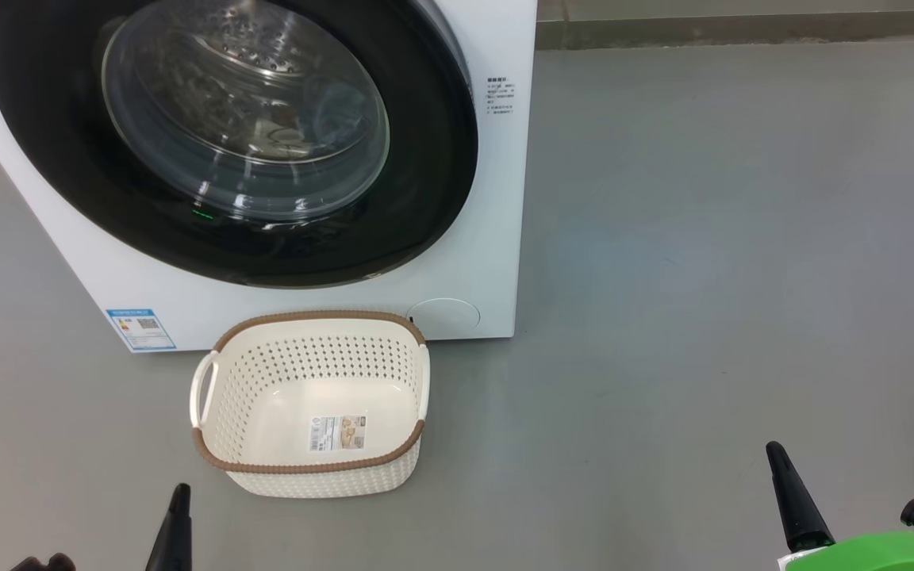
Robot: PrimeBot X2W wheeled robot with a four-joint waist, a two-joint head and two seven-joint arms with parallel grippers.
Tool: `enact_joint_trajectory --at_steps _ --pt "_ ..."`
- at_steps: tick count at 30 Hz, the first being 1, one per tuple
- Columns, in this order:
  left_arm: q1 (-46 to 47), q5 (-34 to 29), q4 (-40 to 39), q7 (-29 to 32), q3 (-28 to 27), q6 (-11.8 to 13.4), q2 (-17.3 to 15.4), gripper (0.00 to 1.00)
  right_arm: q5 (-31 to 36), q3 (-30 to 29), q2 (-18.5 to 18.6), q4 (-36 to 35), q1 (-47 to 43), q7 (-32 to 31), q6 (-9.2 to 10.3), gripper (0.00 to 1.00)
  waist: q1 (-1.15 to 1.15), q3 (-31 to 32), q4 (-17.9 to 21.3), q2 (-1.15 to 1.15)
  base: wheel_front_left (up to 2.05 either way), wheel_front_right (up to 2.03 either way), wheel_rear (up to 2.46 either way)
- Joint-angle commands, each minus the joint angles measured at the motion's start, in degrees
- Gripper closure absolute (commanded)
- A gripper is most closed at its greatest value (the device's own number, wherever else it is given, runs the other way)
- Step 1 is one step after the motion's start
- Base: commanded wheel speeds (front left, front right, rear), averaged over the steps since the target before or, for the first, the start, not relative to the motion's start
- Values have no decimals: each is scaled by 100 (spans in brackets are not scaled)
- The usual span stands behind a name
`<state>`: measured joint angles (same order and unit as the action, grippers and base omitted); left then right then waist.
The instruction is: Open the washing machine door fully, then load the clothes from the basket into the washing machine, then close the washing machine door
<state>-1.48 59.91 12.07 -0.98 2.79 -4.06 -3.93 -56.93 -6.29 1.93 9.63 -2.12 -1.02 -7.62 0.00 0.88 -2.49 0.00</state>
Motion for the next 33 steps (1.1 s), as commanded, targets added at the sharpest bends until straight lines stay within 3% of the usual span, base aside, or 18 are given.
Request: enact_joint_trajectory --at_steps 1,33 --pt "293 161 -93 42 -179 -83 -65 100 -187 52 61 -104 269 -31 7 100 0 -4 8 0 0 0 0" --pt "576 2007 82 456 -619 -239 27 100 -2188 7 81 222 605 -341 11 100 0 -65 152 0 0 0 0"
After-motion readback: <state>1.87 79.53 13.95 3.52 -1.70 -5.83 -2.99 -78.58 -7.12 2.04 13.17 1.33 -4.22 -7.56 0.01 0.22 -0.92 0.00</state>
